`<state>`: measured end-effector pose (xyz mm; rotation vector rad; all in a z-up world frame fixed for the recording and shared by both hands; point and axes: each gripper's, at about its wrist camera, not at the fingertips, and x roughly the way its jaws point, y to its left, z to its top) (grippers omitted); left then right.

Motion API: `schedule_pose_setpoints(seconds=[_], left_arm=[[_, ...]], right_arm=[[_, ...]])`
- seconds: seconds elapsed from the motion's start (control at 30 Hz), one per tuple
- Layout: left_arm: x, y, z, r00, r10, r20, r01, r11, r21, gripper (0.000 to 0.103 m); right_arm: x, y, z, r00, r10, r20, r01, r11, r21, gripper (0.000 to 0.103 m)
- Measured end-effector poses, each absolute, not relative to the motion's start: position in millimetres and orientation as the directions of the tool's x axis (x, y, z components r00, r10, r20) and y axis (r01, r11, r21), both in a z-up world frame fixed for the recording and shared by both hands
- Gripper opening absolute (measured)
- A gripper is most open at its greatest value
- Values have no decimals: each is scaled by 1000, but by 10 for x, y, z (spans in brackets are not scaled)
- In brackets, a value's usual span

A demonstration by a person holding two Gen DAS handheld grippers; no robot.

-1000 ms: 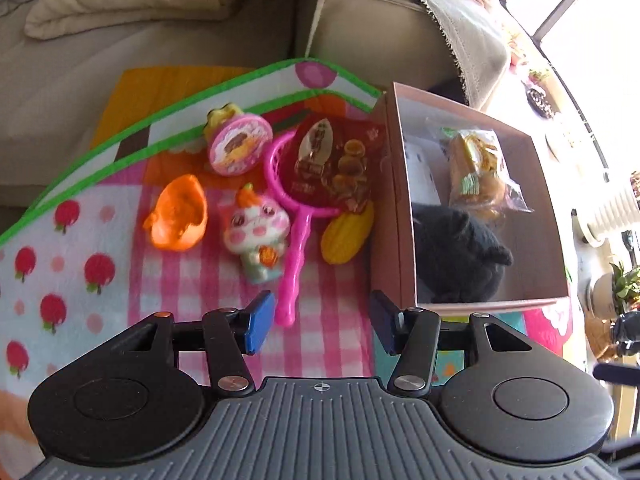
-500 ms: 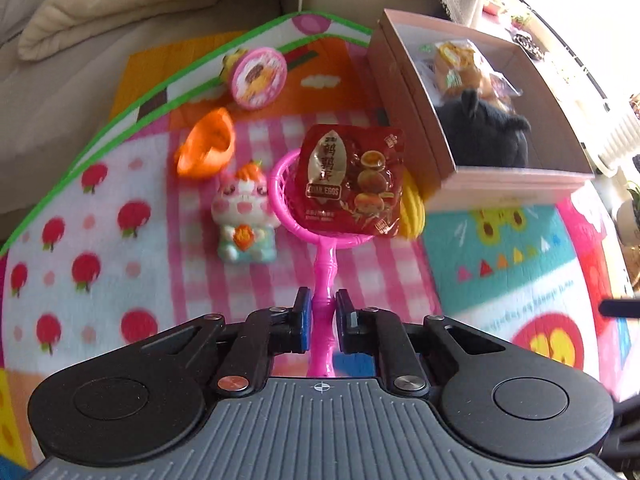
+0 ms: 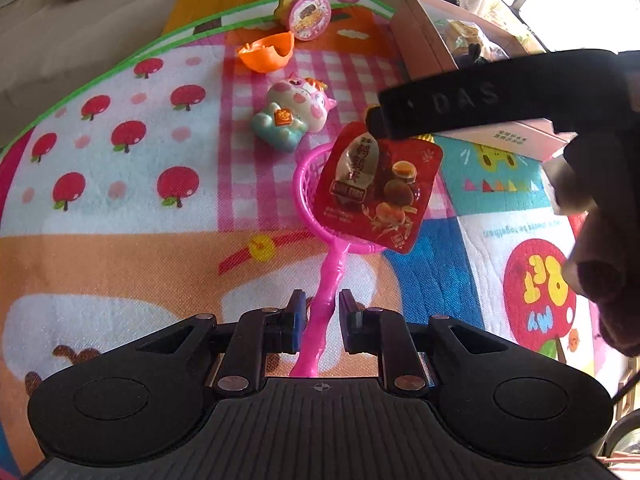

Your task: Organize objects

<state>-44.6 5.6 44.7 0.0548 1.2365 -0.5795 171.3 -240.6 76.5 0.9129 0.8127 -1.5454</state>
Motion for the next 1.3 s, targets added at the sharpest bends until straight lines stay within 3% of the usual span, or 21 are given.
schedule_pose_setpoints(seconds=[0.1, 0.17, 0.33, 0.5, 0.57, 0.83, 0.97, 1.17, 1.3], left_arm=[[-428, 25, 408, 214, -400, -891, 434, 856, -280, 20], [-401, -24, 371, 214, -407, -888, 434, 854, -287, 20], [-286, -140, 291, 225, -412, -883, 430, 855, -290, 19], [-169, -138, 273, 232, -419, -878, 422, 856, -297, 19], [-139, -111, 271, 242, -407, -881, 410, 866, -288, 17], [-66, -70, 284, 217, -417, -883, 402, 862, -309, 14], [-41, -95, 490, 277, -467, -840, 422, 844, -330, 12], [345, -384, 956, 381, -517, -767, 499, 813, -300, 12], [683, -367, 1111, 444, -505, -740, 425, 846, -323, 12]], right_arm=[[1663, -2551, 713, -179, -491, -853, 973, -218, -79, 83], [1652, -2628, 638, -196, -474, -858, 976, -182, -122, 64], [1603, -2700, 482, -199, -428, -882, 979, -121, -162, 55], [1449, -2840, 364, -117, -370, -922, 985, -159, -61, 44], [1404, -2880, 342, -100, -356, -929, 981, -193, -32, 33], [1380, -2512, 596, -220, -366, -904, 961, -239, -138, 31], [1369, -2235, 796, -131, -435, -891, 972, -234, -29, 62], [1325, -2038, 852, -157, -415, -896, 936, -353, 0, 65], [1267, -1905, 783, -166, -382, -909, 916, -401, 1, 65]])
